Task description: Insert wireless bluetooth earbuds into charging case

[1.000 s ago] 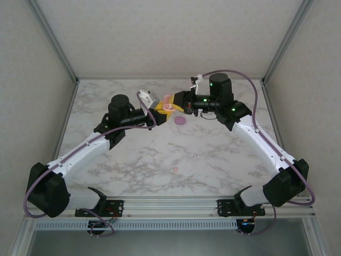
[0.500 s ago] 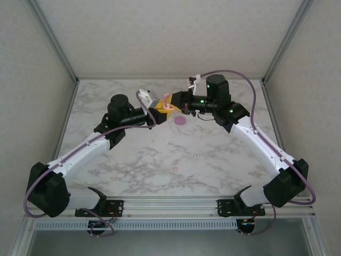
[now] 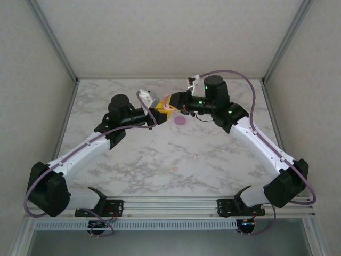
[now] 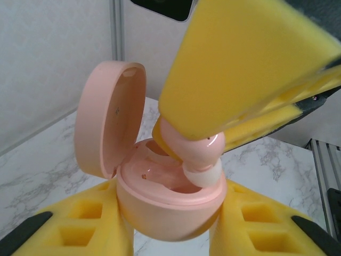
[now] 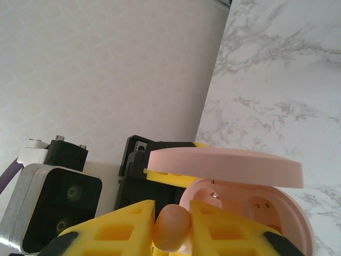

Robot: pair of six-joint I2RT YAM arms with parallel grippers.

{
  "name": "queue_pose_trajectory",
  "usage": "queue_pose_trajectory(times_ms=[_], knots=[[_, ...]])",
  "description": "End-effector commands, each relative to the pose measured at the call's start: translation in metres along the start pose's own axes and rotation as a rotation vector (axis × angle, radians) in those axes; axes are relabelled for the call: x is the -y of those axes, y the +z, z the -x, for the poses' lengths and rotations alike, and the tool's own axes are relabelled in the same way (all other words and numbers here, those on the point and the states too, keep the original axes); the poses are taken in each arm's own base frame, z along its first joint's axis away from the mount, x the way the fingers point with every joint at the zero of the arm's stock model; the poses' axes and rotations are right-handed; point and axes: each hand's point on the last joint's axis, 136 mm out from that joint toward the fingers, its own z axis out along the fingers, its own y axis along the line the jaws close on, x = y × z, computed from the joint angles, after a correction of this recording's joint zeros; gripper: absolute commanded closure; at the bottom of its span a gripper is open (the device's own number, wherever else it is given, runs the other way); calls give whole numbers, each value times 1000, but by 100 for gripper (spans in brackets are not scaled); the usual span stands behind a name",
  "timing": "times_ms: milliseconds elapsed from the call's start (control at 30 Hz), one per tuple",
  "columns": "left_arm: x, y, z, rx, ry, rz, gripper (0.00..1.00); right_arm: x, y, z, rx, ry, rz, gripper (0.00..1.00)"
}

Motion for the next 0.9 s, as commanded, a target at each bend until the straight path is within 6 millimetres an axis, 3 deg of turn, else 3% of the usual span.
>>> queue_pose_trajectory(times_ms=[0, 867], knots=[[13, 2, 30, 75, 33, -44, 75, -3, -1, -3, 2, -42, -37, 76], [13, 2, 31, 84, 22, -50, 75, 5, -7, 3, 74, -101, -162, 73]])
